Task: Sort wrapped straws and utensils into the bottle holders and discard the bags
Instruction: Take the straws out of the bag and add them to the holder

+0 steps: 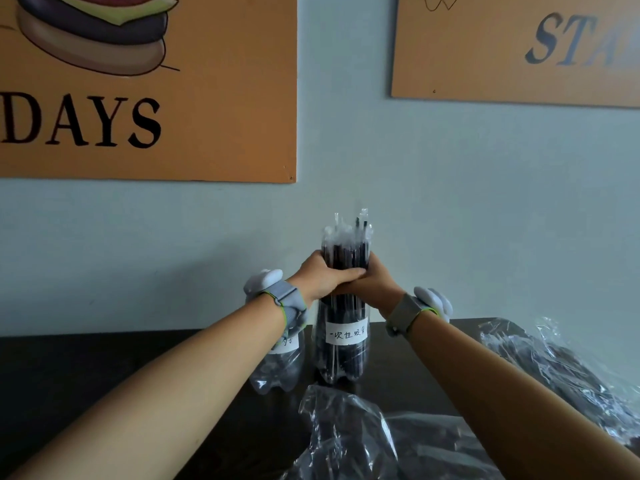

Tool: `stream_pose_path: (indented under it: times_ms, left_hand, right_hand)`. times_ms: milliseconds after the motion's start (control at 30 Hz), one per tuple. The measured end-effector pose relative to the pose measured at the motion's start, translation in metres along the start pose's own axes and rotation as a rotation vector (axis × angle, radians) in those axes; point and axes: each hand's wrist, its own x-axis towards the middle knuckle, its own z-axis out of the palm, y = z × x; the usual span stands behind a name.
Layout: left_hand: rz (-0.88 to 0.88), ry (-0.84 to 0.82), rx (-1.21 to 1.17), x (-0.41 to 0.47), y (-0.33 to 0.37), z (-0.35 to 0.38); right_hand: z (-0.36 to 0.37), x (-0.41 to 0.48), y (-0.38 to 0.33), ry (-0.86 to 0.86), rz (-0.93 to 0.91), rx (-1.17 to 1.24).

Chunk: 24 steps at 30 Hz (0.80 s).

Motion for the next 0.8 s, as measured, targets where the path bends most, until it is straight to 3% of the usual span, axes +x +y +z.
stream_pose_path:
  times_ms: [333, 433, 533, 667, 800]
  left_hand:
    - [-0.115, 0.052, -0.037, -0.009, -0.001, -0.006]
    - [-0.097, 0.089, 0.017, -0.013, 0.009, -0.009]
    - [0.046, 0.194, 0.078, -0.021, 0.027, -0.011]
    - [0.288, 0.393, 0.175, -0.035, 0.061, -0.007]
    - [0.486, 0.47, 0.302, -0.06, 0.092, 0.021]
  right_hand:
    - [-0.009, -0.004, 0.005, -0.058, -0.011, -0.031]
    - [-0.018, -0.01, 0.001, -0.037, 0.098, -0.097]
    - [-0.031, -0.016, -0.004, -0.035, 0.205, -0.139]
    - [-0.05, -0.031, -0.026, -0.006, 0.209, -0.096]
    - [-0.09, -0.047, -0.043, 0.202, 0.192, -0.167]
